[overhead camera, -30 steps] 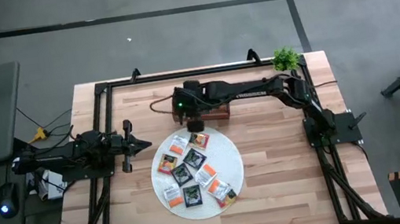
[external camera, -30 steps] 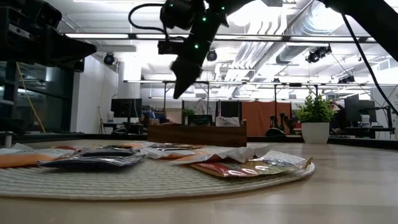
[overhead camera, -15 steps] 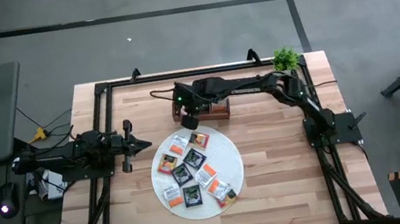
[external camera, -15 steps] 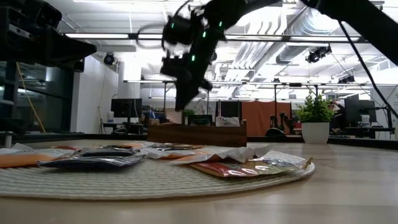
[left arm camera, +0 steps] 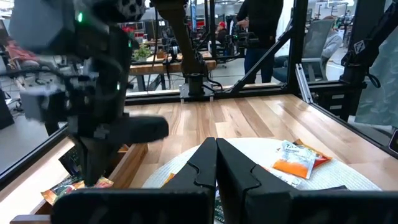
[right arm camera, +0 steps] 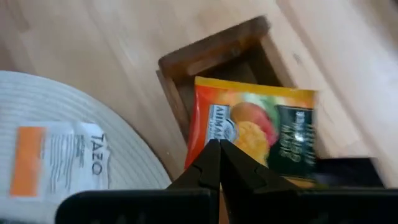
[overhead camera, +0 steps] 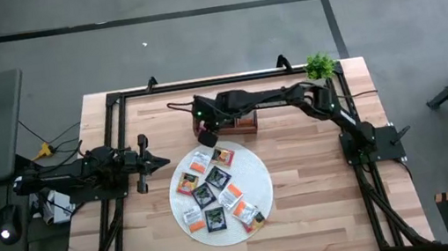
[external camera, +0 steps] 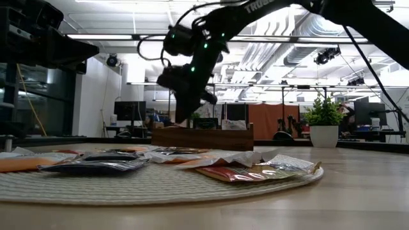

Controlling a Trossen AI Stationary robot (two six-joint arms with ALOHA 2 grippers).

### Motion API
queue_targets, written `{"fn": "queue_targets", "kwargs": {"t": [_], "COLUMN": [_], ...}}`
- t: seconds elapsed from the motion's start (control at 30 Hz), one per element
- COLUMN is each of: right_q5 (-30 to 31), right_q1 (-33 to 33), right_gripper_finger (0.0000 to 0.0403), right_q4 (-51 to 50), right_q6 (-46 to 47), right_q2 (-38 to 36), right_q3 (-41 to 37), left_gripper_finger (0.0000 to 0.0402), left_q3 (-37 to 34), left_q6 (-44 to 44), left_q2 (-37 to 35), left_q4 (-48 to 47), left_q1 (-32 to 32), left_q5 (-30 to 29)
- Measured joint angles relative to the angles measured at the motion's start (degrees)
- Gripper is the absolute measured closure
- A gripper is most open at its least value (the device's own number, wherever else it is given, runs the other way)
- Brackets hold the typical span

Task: Pick & Place Tea
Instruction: Put the yellow tea bag into the left section of the wooden organizer

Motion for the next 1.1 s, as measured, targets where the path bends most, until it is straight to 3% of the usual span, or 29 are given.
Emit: {"fn": "queue_targets", "kwargs": {"t": [0.63, 0.9, 1.1], "right_q5": [2.8, 10.4, 11.9], "right_q1": [-0.3, 0.6, 2.2], "right_gripper_finger": [0.0403, 0.0403, 0.0403], "right_q4": [4.1, -0.6, -10.2], "right_q6": [-3.1, -10.7, -14.6], "right_q2": [2.4, 2.4, 2.3], "right_q3": [1.4, 8.5, 17.9], "left_gripper_finger": [0.0402, 0.0402, 0.0402], "left_q3": [0.0, 0.0, 0.0], "left_q6": [0.0, 0.0, 0.0], "left_q2": [0.0, 0.0, 0.0], "left_q4": [0.0, 0.0, 0.0], "left_q1": [0.0, 0.0, 0.0], "left_q5": [0.0, 0.0, 0.0]}}
